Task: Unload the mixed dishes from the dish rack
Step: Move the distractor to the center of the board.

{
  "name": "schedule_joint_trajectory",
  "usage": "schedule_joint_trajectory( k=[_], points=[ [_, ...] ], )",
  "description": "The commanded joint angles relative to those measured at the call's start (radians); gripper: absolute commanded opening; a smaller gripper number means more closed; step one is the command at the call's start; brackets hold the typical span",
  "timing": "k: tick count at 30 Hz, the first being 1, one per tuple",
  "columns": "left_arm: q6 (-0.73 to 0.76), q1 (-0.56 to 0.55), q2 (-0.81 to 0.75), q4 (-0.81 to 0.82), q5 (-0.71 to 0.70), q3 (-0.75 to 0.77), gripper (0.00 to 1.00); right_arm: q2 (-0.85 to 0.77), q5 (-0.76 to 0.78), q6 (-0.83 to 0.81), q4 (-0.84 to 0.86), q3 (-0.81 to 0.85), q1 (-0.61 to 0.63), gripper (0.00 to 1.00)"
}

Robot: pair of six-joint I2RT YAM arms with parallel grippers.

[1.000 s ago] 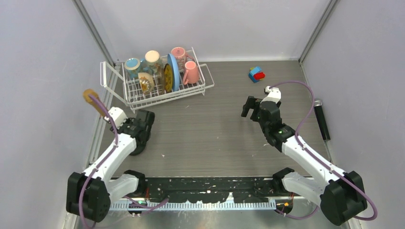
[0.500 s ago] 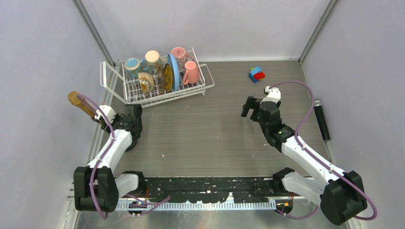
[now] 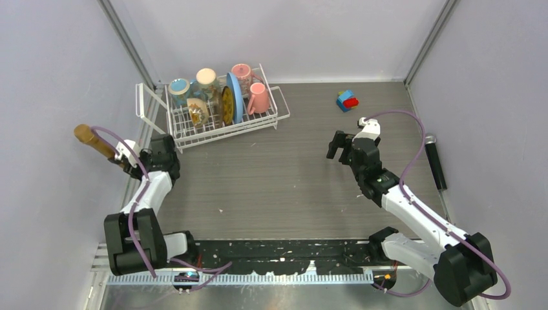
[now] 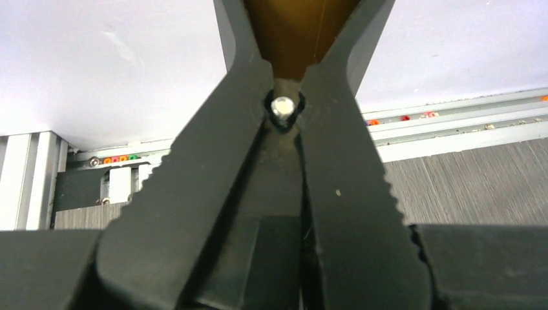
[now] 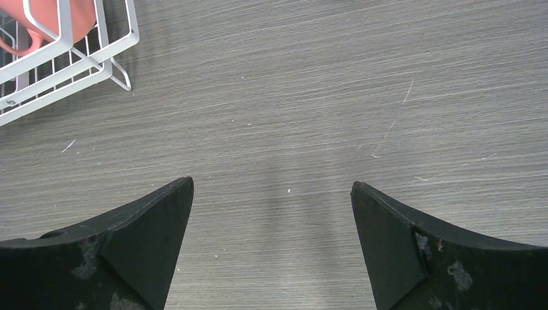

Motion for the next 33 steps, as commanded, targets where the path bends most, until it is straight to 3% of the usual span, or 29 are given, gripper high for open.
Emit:
schedule_joint_trajectory(
  k=[1, 10, 21, 26, 33],
  points=[
    [0.044, 0.01, 0.04, 0.167, -0.094, 0.032, 0.0, -0.001, 0.008, -0.01, 0.045, 0.005, 0.004, 1.0],
    [-0.059, 0.01, 0.034, 0.101, -0.102, 0.005, 0.0, -0.012, 0.023, -0.019, 0.04, 0.004, 0.004, 1.0],
    [-0.142, 0.01, 0.018, 0.033, -0.072, 0.0, 0.37, -0.021, 0.025, -0.017, 0.016, 0.013, 0.004, 1.0],
    [-0.141, 0.009, 0.015, 0.026, -0.041, 0.007, 0.42, -0.026, 0.022, -0.015, 0.015, 0.016, 0.004, 1.0],
    [-0.152, 0.008, -0.008, 0.02, -0.022, -0.003, 0.66, -0.024, 0.032, -0.019, 0.015, 0.015, 0.004, 1.0]
  ],
)
